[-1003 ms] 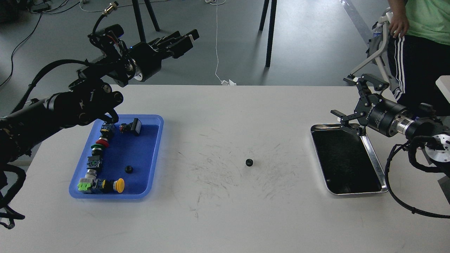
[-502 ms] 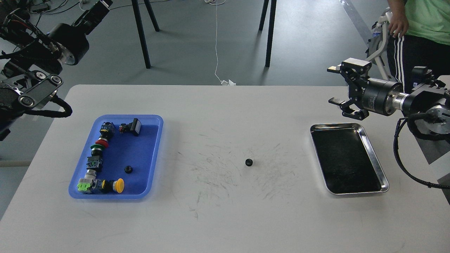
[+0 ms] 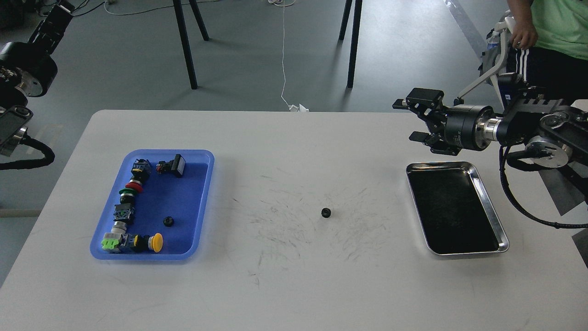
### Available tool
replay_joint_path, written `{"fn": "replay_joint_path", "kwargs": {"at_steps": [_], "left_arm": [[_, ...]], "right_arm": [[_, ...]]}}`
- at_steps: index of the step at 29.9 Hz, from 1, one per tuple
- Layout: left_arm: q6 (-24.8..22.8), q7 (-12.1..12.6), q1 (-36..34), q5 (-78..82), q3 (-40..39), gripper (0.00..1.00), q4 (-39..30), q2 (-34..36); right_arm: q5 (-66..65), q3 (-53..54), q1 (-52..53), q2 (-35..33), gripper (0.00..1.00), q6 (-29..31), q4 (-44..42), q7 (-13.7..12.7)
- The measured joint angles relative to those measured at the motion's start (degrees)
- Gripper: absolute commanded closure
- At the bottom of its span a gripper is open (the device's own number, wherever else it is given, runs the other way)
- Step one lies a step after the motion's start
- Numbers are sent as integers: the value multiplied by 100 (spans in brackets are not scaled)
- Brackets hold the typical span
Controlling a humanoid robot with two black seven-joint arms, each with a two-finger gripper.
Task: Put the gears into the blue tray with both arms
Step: 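Retract the left arm and swing the right hand toward the gear, then lower the right hand onto the black gear on the table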
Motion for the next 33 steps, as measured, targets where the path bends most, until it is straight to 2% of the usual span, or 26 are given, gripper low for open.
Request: {"fn": "replay_joint_path", "kwargs": {"at_steps": [5, 9, 15, 20, 25, 27, 33], "left_arm": [[-485, 0, 129, -549, 0, 2, 15, 62], [-749, 0, 180, -912, -2, 2, 29, 101], [-1304, 0, 217, -1343, -36, 2, 51, 137], [-1749, 0, 297, -2131, -194, 2, 62, 120], [-2261, 0, 361, -2650, -403, 2, -17, 126], [-2462, 0, 362, -2710, -465, 2, -44, 100], [-2860, 0, 363, -2804, -718, 2, -85, 53]], "right_arm": [[-15, -101, 62, 270, 4, 102, 2, 120], [-59, -292, 215, 355, 2, 188, -41, 620], [-990, -667, 521, 457, 2, 196, -130, 1083], [-1493, -744, 559, 563, 2, 197, -120, 1809], [-2377, -747, 575, 599, 2, 197, -29, 2812], [-2585, -747, 596, 599, 2, 196, 48, 3075], [-2666, -736, 555, 588, 2, 195, 157, 3231]]}}
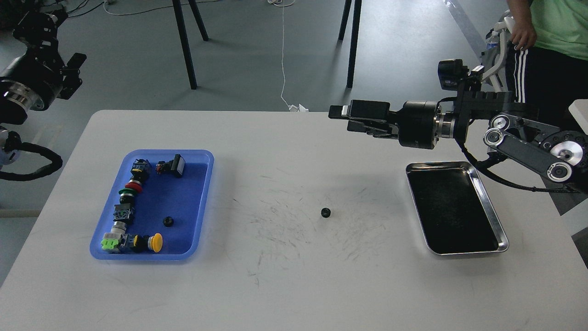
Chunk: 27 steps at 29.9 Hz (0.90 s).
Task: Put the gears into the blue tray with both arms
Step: 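Lower the right hand onto the black gear on the table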
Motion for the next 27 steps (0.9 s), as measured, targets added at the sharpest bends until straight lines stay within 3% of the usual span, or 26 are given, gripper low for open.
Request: {"fn": "replay_joint_path", "kwargs": {"at_steps": [5, 17, 27], "left_arm": [[-296, 0, 35, -81, -93, 2, 28, -124], [-265, 0, 134, -107, -101, 2, 60, -341], [-224, 0, 139, -110, -99, 2, 60, -458]], "right_arm": [[-96, -138, 7, -18, 1, -1, 75, 7], [-1504, -1052, 566, 155, 1, -1, -50, 15], [-1765, -1587, 863, 491, 3, -1, -36, 28]]}}
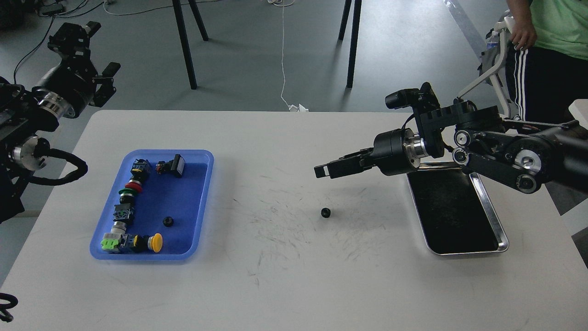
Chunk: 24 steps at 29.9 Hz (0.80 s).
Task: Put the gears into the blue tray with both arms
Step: 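Lower the right hand onto the black gear on the table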
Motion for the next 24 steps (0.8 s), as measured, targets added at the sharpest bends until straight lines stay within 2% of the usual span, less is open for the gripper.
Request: {"fn": "replay_joint_path", "kwargs": {"at_steps": [9, 15, 24], "left_arm": [[14, 0, 43, -5, -8, 2, 2, -9], [16, 0, 58, -40, -28, 2, 1, -33], [17, 0, 126, -50, -72, 2, 0, -98]], "right_arm": [[-768, -340, 101, 316, 3, 0, -53, 1], [-1743, -499, 60, 382, 3, 0, -107, 6], [-1987, -624, 56, 647, 2, 0, -274, 15]]}}
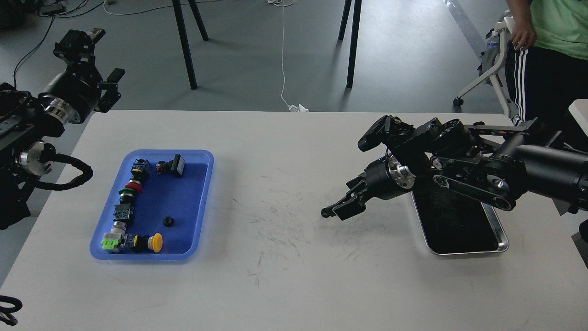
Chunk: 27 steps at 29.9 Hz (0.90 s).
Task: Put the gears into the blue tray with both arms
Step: 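Lower the right hand onto the black gear on the table, then close the right hand fingers around the black gear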
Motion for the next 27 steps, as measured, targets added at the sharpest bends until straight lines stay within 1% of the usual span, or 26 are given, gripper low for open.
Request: {"fn": "replay_joint_path", "kwargs": {"at_steps": [18, 27], "left_arm": [[-3, 0, 48, 0, -96, 2, 0, -61], [-9, 0, 48, 0, -151, 2, -1, -52]], "right_arm": [[-171, -518, -11, 997, 3, 0, -882, 0], [-174, -609, -17, 1202, 5, 0, -1101, -1]]}}
